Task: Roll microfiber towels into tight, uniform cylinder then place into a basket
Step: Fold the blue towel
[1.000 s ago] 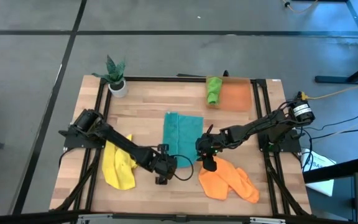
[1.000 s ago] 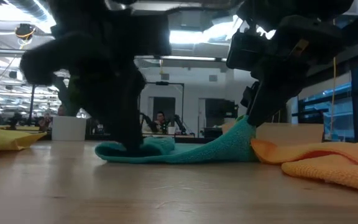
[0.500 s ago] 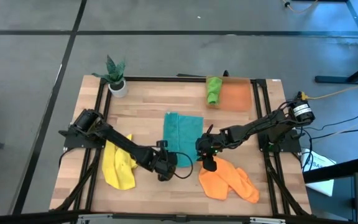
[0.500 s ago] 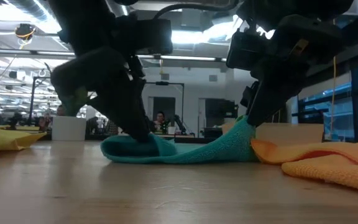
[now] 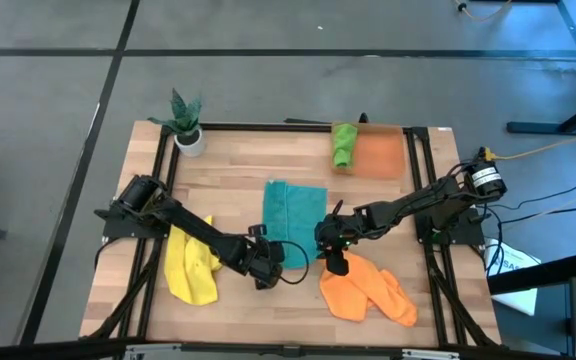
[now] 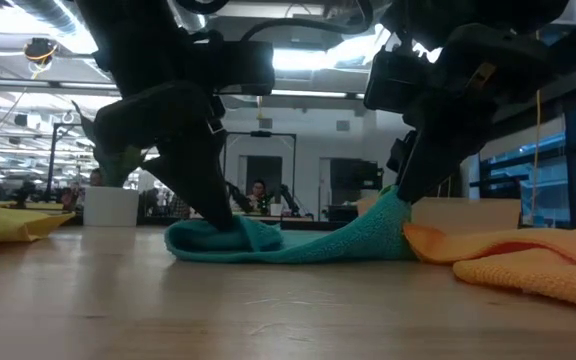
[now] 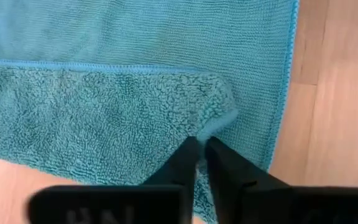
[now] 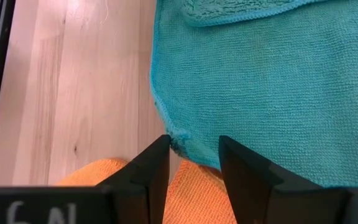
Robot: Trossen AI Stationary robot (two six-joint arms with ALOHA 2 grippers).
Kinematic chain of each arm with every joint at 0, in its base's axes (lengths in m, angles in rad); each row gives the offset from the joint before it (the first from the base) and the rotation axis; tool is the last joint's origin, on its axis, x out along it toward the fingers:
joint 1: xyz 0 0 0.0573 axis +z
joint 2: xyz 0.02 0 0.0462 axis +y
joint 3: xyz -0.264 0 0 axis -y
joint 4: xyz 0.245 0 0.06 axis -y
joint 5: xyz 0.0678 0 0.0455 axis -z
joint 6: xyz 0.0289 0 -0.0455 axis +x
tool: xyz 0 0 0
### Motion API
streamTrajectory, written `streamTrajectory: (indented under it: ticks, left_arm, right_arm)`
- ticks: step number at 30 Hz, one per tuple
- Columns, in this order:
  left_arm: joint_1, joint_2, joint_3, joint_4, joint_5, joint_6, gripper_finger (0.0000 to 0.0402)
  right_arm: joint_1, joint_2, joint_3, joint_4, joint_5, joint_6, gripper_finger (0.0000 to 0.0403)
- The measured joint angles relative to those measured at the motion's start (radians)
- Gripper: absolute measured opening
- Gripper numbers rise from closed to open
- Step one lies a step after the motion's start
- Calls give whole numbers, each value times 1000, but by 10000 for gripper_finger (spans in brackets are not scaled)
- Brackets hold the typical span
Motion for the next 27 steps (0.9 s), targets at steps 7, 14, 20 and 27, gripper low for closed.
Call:
streamTrajectory:
  ticks: [7,14,20,27]
  left_arm:
    - [-1,0,0,-4,37,-141,1]
    - [-35,0,0,-71,-19,-461,0]
    - [-83,0,0,-124,-105,-796,0]
    - [-151,-1,0,-216,-208,-1203,0]
  right_arm:
    - [0,0,0,0,0,0,140]
    - [0,0,0,-17,14,0,140]
    - [0,0,0,-21,15,-1,140]
    - [0,0,0,-23,15,-3,136]
